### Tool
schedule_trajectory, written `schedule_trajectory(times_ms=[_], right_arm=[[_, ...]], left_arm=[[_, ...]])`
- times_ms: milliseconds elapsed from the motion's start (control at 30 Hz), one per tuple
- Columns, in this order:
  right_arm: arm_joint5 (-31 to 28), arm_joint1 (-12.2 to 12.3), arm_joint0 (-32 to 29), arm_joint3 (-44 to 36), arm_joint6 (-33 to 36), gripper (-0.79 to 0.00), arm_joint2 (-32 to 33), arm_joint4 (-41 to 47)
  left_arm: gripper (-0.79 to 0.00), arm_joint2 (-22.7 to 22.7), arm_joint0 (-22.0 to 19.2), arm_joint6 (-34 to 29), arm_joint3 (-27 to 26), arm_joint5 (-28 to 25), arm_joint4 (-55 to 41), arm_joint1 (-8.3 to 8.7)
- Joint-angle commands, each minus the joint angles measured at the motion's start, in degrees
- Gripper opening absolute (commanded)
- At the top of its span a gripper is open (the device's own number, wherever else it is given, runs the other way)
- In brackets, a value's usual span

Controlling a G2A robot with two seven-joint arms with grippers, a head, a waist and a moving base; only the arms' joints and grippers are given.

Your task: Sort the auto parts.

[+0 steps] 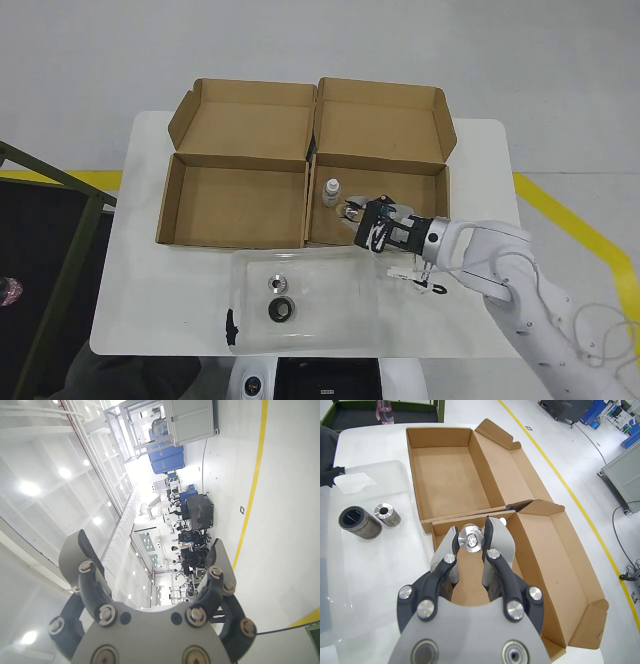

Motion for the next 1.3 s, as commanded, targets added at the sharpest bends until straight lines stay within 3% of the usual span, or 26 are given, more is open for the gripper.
schedule_trajectory(times_ms=[0, 800, 1267], right_arm=[[-0.3, 0.0, 0.7, 0.8, 1.0, -0.785, 0.0, 0.2], [-1.6, -3.2, 15.5, 22.8, 8.7, -0.785, -9.7, 6.9], [-2.1, -5.6, 21.9, 33.0, 9.8, -0.785, -15.8, 8.5]], left_arm=[[0.000, 0.0, 0.0, 0.0, 0.0, 0.0, 0.0, 0.00], [0.000, 0.0, 0.0, 0.0, 0.0, 0.0, 0.0, 0.00], [0.000, 0.0, 0.0, 0.0, 0.0, 0.0, 0.0, 0.00]])
